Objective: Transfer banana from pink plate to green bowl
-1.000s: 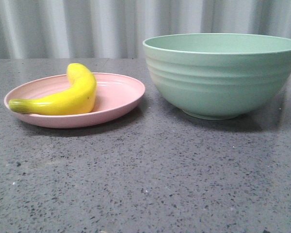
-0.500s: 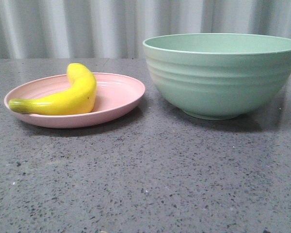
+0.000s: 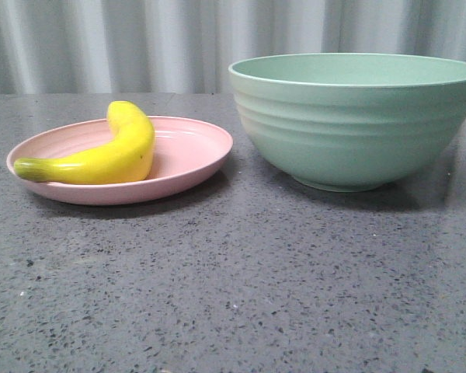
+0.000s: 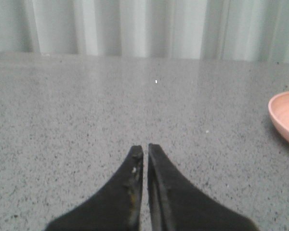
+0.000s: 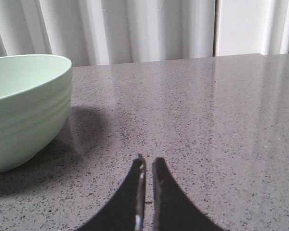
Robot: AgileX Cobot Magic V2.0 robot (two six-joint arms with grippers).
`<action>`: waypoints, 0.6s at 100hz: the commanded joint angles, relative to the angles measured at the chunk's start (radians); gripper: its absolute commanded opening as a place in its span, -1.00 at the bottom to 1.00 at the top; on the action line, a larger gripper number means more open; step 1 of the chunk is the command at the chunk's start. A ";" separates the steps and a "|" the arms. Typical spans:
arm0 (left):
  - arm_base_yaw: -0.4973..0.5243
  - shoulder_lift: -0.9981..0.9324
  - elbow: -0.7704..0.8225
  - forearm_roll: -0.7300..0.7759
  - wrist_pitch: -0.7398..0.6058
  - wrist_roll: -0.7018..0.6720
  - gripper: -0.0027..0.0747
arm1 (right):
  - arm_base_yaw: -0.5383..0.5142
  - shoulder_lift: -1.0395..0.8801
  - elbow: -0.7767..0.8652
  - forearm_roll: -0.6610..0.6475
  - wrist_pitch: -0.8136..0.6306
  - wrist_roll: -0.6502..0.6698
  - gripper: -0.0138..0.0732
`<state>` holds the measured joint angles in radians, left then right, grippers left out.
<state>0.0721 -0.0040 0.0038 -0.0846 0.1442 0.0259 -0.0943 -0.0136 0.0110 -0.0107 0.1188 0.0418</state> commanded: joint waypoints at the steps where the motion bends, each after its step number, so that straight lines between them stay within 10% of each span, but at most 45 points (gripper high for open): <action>1: 0.000 -0.029 0.009 -0.006 -0.115 -0.008 -0.98 | -0.007 -0.014 0.024 -0.022 -0.089 -0.004 -0.78; 60: 0.000 0.127 -0.222 -0.009 -0.112 -0.008 -0.99 | -0.007 0.133 -0.205 0.037 0.108 -0.002 -0.78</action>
<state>0.0721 0.0585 -0.1439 -0.0846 0.1002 0.0259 -0.0943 0.0562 -0.1016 0.0227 0.2225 0.0418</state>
